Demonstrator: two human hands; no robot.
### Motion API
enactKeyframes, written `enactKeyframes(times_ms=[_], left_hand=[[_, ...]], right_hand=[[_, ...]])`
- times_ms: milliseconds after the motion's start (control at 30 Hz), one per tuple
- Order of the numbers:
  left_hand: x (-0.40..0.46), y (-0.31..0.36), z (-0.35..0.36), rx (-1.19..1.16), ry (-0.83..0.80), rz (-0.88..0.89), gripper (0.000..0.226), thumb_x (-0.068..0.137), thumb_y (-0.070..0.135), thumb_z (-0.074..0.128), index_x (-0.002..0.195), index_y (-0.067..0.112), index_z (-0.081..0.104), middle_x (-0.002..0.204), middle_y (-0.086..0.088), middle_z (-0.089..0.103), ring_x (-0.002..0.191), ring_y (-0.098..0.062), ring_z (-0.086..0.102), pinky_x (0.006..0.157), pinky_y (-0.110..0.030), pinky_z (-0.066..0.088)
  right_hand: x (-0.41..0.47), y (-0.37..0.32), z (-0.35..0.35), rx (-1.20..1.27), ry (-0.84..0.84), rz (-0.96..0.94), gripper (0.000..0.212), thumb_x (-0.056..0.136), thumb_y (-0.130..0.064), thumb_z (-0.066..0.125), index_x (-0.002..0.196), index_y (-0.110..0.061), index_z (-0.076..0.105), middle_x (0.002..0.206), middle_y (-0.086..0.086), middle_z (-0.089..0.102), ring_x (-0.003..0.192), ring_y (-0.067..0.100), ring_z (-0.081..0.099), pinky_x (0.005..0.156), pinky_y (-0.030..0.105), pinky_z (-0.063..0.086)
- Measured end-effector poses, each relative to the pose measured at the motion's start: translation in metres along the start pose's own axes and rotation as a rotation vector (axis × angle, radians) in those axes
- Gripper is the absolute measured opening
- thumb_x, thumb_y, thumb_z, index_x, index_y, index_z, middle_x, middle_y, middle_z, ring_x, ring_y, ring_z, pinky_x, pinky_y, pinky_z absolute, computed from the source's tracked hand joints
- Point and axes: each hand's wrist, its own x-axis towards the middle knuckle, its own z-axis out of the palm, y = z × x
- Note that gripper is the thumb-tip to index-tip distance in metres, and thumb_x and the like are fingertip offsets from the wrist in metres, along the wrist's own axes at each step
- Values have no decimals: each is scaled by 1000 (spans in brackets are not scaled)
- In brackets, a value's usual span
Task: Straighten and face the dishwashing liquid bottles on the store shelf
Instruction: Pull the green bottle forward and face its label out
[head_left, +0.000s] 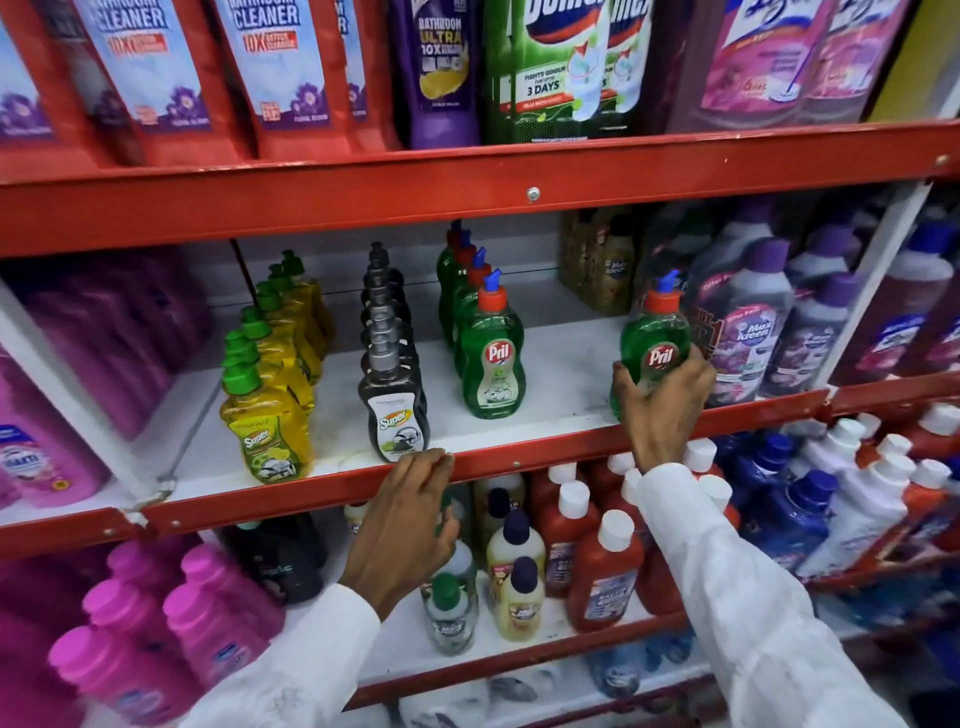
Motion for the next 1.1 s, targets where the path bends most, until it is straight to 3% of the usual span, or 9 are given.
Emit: enactKeyframes(times_ms=[333,533,767,900,967,1100], left_hand=[[2,-4,3,-16,-1,0,62,84,27,57,142,11,44,141,-5,49,131,-22,42,117,-34,34],[2,-9,5,-16,36,45,61,82,29,54,140,12,44,137,-4,50,126,-21,45,115,-33,38],[2,-13,8,-43,70,76,60,83,32,52,139,13,46,137,-2,52,126,-20,46,114,-33,38],[6,-9,7,-151,121,26,53,86,31,54,135,14,51,130,-2,57,122,-20,49,110,-35,43],[11,-5,7,-271,160,-25,50,87,30,56,134,15,52,128,-2,59,120,-18,50,107,-36,46],[37,10,11,-438,182,-104,52,92,32,57,141,18,45,137,-5,59,124,-18,53,110,-29,41]], right_hand=[[-64,-49,21,60,-215,-192,86,73,-51,79,135,-6,40,131,12,49,122,25,45,105,37,42],[-82,-71,40,45,-326,-152,87,72,-51,81,135,-5,42,129,12,51,121,28,50,102,43,48],[-89,-69,48,-3,-344,-161,95,66,-57,83,136,-7,41,128,10,51,120,26,51,102,38,48],[-82,-54,35,52,-437,-125,101,61,-64,82,139,-14,41,131,5,49,120,20,52,102,35,48],[-76,-41,24,97,-548,-117,94,67,-60,80,142,-19,41,138,2,50,121,16,53,102,34,49],[-54,-24,8,68,-821,-220,72,84,-23,77,146,-10,42,139,7,61,122,21,61,104,39,51]])
